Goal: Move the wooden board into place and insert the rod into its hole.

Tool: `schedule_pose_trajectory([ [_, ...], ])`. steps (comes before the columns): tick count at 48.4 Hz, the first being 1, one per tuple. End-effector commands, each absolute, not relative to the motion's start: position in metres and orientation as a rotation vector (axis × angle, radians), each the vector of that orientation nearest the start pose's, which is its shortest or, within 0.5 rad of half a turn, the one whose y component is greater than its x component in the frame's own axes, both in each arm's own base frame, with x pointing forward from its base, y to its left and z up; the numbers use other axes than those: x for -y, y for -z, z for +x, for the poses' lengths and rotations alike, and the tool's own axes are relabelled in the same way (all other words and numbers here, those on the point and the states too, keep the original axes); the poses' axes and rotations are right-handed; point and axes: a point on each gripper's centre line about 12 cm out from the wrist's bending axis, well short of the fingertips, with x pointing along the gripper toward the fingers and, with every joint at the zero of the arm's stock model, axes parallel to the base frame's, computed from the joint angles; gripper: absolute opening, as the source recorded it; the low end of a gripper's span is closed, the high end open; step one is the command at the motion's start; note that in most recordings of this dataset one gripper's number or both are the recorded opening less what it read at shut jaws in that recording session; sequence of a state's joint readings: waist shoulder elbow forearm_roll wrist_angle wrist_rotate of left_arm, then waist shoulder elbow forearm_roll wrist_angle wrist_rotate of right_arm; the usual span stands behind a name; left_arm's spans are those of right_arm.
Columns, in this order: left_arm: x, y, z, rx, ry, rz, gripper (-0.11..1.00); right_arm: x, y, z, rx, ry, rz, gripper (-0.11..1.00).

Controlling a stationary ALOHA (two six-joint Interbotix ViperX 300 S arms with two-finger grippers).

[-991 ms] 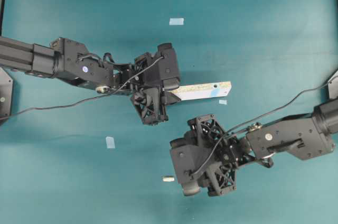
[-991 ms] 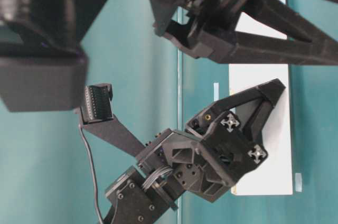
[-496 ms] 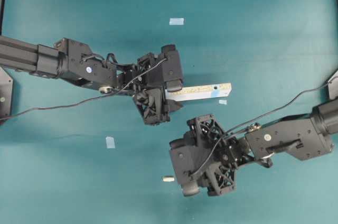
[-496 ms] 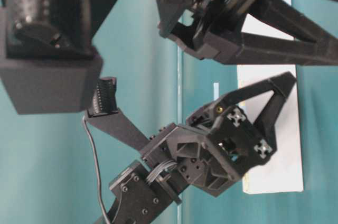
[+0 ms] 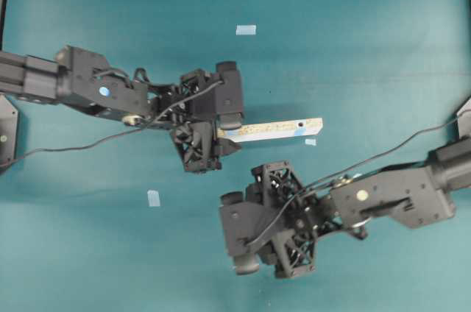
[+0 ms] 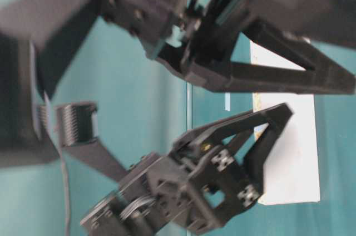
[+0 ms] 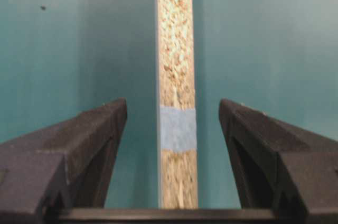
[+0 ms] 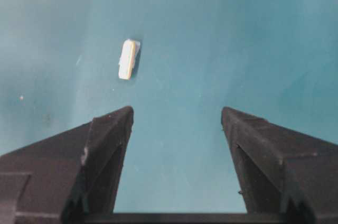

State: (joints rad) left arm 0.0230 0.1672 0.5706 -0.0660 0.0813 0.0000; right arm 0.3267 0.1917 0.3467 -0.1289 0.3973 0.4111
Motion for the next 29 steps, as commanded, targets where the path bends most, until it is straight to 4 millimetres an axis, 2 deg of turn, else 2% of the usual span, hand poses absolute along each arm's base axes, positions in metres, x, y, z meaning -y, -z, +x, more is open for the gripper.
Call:
schedule_pose_trajectory([
  [1, -0.009, -0.150, 0.409, -0.757, -0.041, -0.068, 0.69, -0.142, -0.179, 0.435, -0.925, -0.110, 0.124, 0.75],
  [13, -0.009, -0.165, 0.392, -0.729, -0.040, -0.066, 0.69, -0.154, -0.175, 0.457, -0.962, -0.077, 0.163, 0.75],
  [25, -0.009, -0.163, 0.370, -0.743, -0.040, -0.065, 0.68, -0.163, -0.154, 0.460, -1.031, -0.070, 0.153, 0.75],
  [29, -0.008, -0.161, 0.362, -0.751, -0.041, -0.066, 0.68, -0.167, -0.153, 0.461, -1.029, -0.077, 0.152, 0.75],
])
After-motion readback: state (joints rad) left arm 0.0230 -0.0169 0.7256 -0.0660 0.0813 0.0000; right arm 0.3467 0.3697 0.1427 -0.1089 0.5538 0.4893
